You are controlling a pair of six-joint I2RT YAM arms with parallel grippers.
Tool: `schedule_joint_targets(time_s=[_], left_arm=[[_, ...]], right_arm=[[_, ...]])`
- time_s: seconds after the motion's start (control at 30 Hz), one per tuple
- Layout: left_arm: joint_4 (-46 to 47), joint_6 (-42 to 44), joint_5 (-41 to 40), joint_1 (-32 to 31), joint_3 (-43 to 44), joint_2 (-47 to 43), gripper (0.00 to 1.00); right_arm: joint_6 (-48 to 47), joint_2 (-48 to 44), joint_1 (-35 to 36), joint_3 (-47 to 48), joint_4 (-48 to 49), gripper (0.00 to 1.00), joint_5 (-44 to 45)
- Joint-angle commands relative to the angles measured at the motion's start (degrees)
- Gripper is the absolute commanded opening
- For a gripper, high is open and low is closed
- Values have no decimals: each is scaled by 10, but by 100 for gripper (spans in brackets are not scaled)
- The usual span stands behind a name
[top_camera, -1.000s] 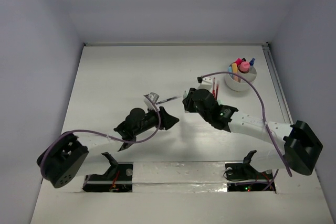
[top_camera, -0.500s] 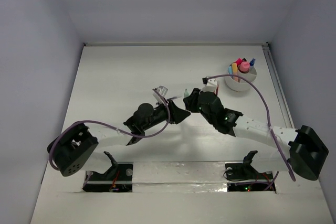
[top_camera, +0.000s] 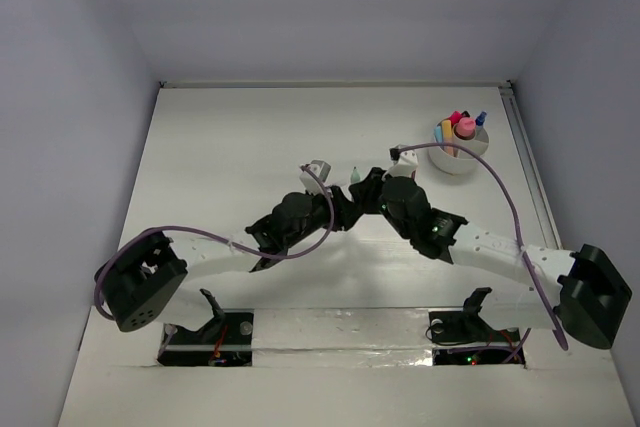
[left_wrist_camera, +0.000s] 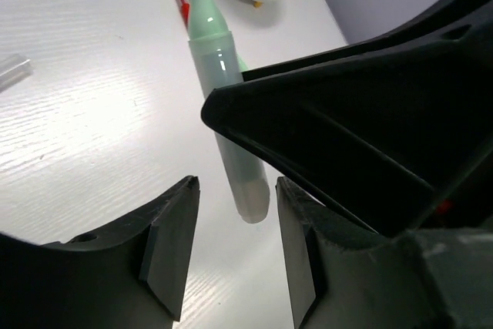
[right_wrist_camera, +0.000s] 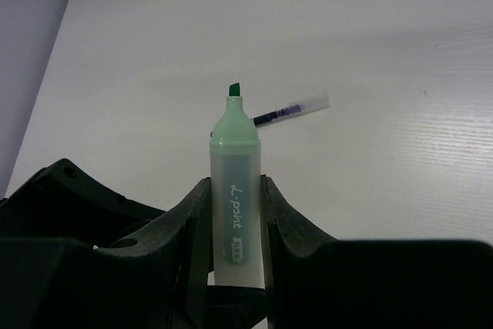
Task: Sort the stationery into containers
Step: Pick up the pen from the center of the board.
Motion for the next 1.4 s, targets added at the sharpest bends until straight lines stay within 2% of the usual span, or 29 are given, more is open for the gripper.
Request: schedule_joint_targets(time_s=[0.0,0.23,0.47,0.6,0.9,0.97,1.03,1.23,1.27,1.37], left_arm=[[-1,28,-60,-11,42,-4,42],[0,39,-95,-24,53,-2,44],[22,35,-139,-42,45,-6,28],[55,30,-146,-42,20,-18,24],[88,38,-162,-47,-13,-42,24],[95,39,-168,-47,-20,-45,19],[95,39,-174,-47,-26,-51,2],[88,53,-180,-47,-40,-73,0],[89,56,-178,-47,-43,-77,0],[88,74,-168,-47,-59,-102,0]], right_arm=[[-1,-15,10,-3,27,0,5],[5,3,29,10,16,0,-5],[24,30,59,18,5,0,5],[34,33,64,18,1,0,-6],[64,39,64,13,-4,0,-78],[73,40,64,12,-4,0,-90],[79,42,64,8,-5,0,-104],[90,32,64,3,-23,0,-95],[88,27,64,4,-31,0,-88],[82,-1,34,2,-54,19,-92]])
